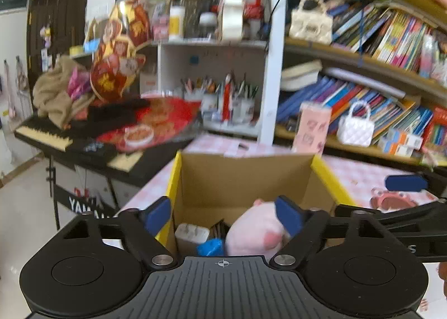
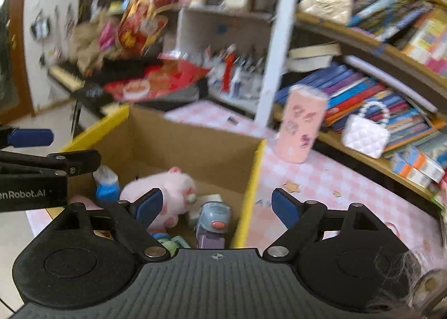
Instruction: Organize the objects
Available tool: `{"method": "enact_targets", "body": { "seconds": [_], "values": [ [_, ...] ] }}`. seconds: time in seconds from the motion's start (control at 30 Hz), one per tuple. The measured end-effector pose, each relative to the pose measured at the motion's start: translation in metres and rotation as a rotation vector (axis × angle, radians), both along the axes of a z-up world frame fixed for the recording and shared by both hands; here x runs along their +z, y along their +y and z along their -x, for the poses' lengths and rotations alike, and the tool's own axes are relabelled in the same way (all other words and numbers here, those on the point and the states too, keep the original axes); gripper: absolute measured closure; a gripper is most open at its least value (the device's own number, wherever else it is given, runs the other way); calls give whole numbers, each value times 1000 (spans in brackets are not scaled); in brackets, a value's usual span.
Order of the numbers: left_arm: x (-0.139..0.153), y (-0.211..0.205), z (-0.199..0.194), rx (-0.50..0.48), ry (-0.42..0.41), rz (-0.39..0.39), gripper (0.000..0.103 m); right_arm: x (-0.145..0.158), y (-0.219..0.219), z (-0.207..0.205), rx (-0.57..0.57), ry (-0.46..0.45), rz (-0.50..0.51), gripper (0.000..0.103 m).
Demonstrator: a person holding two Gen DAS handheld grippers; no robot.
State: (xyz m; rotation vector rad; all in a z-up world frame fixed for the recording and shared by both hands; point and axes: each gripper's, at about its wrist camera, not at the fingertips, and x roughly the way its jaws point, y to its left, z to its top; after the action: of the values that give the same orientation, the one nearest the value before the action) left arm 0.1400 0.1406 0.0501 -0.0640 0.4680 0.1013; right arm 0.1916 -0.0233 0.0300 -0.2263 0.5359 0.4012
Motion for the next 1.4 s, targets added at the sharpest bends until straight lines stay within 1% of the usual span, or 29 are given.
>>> {"method": "enact_targets", "body": {
  "seconds": [0.03,0.1,0.17,0.37,0.53,0.7,0.87,1.1,1.3,1.4],
  "values": [
    [4,-4,5,-5,-13,-2,11,5,-7,8,-20,-19,-18,18],
    [11,-12,15,-17,-37,-7,8,13,-21,24,-66,-57,-43,16],
    [16,-21,25,-30,-59,-11,8,20,-36,40,-112,-86,-62,16],
    [12,-50,55,-50,-73,-21,5,24,-76,81,-293,-113,-71,15],
    [-5,-77,82,-89,-37,-24,4,9,-108,120,-452,-84,-85,14],
    [-28,-96,101,-136,47,-29,4,-14,-126,157,-564,-27,-95,13],
    [-40,-107,117,-174,98,-20,4,-32,-132,187,-625,6,-80,13],
    [-48,-122,127,-211,130,-34,4,-44,-135,213,-669,34,-77,13],
    [-53,-128,134,-244,149,-47,4,-46,-135,222,-699,33,-66,11],
    [-53,-128,135,-245,151,-39,4,-46,-135,224,-701,33,-65,11]
  ]
}}
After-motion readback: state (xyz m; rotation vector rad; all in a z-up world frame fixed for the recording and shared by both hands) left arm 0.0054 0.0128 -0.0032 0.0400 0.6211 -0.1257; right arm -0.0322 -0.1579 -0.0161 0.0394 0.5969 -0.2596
